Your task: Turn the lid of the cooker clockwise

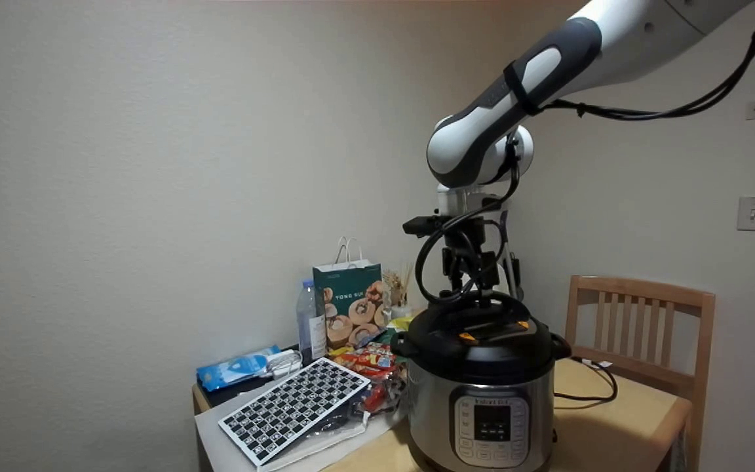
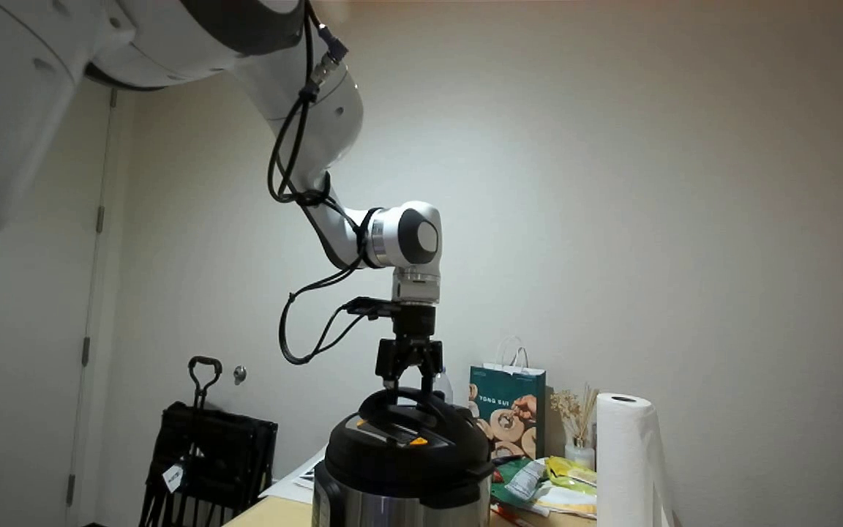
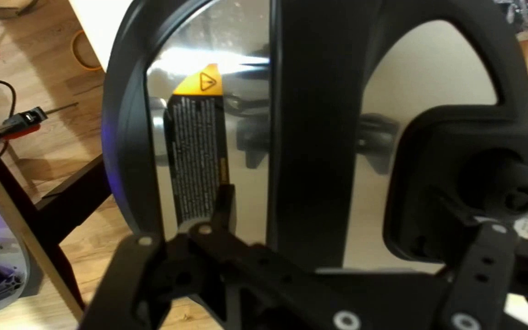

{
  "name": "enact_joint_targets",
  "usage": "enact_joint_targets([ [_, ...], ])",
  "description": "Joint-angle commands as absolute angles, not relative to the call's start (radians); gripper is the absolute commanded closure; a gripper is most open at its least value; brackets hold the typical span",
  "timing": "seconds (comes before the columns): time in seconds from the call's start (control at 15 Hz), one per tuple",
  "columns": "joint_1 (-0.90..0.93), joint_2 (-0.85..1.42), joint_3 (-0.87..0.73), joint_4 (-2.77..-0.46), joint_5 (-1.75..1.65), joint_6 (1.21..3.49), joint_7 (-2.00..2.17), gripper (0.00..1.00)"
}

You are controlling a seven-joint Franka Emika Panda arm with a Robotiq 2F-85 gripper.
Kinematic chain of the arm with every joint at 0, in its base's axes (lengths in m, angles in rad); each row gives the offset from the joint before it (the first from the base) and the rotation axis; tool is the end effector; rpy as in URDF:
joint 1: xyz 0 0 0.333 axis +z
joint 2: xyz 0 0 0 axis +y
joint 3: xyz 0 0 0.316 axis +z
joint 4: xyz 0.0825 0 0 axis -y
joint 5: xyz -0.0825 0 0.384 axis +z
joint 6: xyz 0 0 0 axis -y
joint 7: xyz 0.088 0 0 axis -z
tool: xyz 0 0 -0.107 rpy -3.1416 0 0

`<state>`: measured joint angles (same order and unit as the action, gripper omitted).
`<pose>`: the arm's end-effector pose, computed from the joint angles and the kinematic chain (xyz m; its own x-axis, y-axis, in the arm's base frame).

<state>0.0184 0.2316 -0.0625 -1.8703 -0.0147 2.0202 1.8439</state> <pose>0.6041 -0.0258 0.3847 -0.3023 -0.9520 0.0479 -0.9497 0.3051 0.0710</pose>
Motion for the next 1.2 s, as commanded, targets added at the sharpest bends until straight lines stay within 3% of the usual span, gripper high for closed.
enact_joint_targets([
  [0.0, 0.036, 0.246, -0.067, -1.856, -0.02, 1.954, 1.929, 0.0],
  [0.07, 0.035, 0.257, -0.068, -1.85, -0.011, 1.945, 1.94, 0.17],
  [0.13, 0.033, 0.265, -0.069, -1.844, -0.007, 1.943, 1.945, 0.27],
  [0.6, -0.007, 0.369, -0.076, -1.703, 0.144, 1.848, 1.947, 0.73],
  [0.67, -0.013, 0.396, -0.078, -1.669, 0.16, 1.821, 1.953, 0.76],
  [1.13, -0.017, 0.594, -0.087, -1.401, 0.223, 1.627, 2.13, 0.77],
])
